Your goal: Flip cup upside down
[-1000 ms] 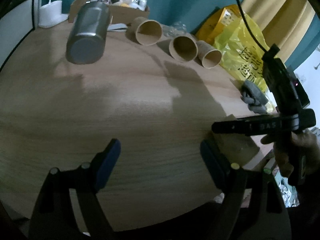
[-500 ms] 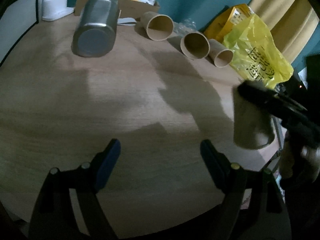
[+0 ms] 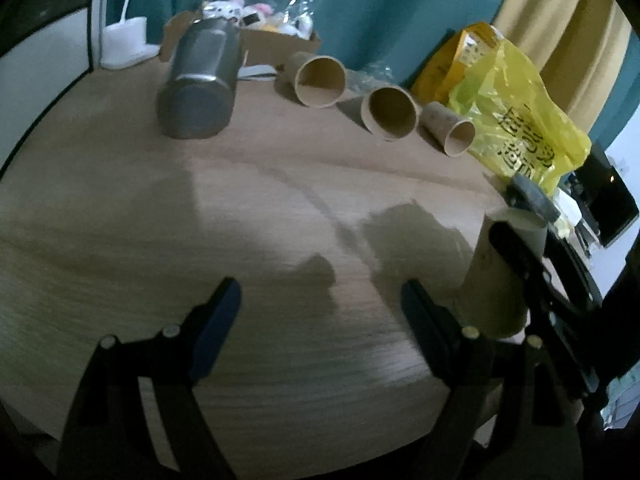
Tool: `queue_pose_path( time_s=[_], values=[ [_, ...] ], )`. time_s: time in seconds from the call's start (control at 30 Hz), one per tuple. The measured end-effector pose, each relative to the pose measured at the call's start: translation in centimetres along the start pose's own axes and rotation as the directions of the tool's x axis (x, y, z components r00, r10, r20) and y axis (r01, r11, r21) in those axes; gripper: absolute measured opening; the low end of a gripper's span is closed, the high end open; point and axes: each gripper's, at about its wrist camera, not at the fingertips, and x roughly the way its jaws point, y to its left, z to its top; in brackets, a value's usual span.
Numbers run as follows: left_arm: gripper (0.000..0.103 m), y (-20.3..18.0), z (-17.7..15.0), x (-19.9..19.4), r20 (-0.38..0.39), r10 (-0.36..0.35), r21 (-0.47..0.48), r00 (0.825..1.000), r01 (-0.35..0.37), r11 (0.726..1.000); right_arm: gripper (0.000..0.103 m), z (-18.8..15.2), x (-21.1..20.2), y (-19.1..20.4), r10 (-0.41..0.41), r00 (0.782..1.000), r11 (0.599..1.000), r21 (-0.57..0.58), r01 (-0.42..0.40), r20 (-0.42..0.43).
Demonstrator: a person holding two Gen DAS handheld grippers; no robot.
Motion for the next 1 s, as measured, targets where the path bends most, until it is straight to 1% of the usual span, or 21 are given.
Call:
queue_pose_path(
  time_s=[0.07,0.17,0.43,0.5,0.57,0.73,1.0],
  values=[
    [0.083,-0.7,-0.2,0.0,0.005,0.01,0.023,1.0,-0.01,1.0,0.057,-0.3,-0.5,0.2,-0.01,1.0,1.0,-0.003,0.01,0.009],
    [0.083,-1.4,-0.5,0.1,0.003,0.002,0.036,1.0,-0.002,0.999,0.057,-0.8,-1.4,0.0,-0.021,0.999,1.0,0.004,0.021,0.031],
    [0.083,-3.2,-0.9,-0.2,0.014,0.004,0.082,1.0,-0.005,0.997,0.058,-3.0,-4.3,-0.4,-0.052,0.993,0.999,0.021,0.05,0.11],
    [0.083,-3.7,-1.1,-0.2,0.015,-0.001,0.094,1.0,0.0,0.996,0.058,-3.3,-4.8,-0.5,-0.058,0.993,0.998,0.028,0.055,0.103],
    [0.083,-4.1,-1.2,-0.3,0.019,0.004,0.107,1.0,-0.006,0.994,0.058,-3.6,-4.9,-0.7,-0.052,0.996,0.998,0.038,0.05,0.075],
    [0.083,-4.8,-1.8,-0.5,0.052,0.008,0.141,0.999,-0.015,0.99,0.058,-3.9,-5.5,-0.9,-0.07,0.995,0.997,0.044,0.067,0.076],
    [0.083,-4.3,-1.6,-0.9,0.07,0.021,0.128,0.997,-0.03,0.991,0.058,-3.2,-4.3,-1.1,-0.068,0.996,0.997,0.048,0.065,0.053]
  ],
)
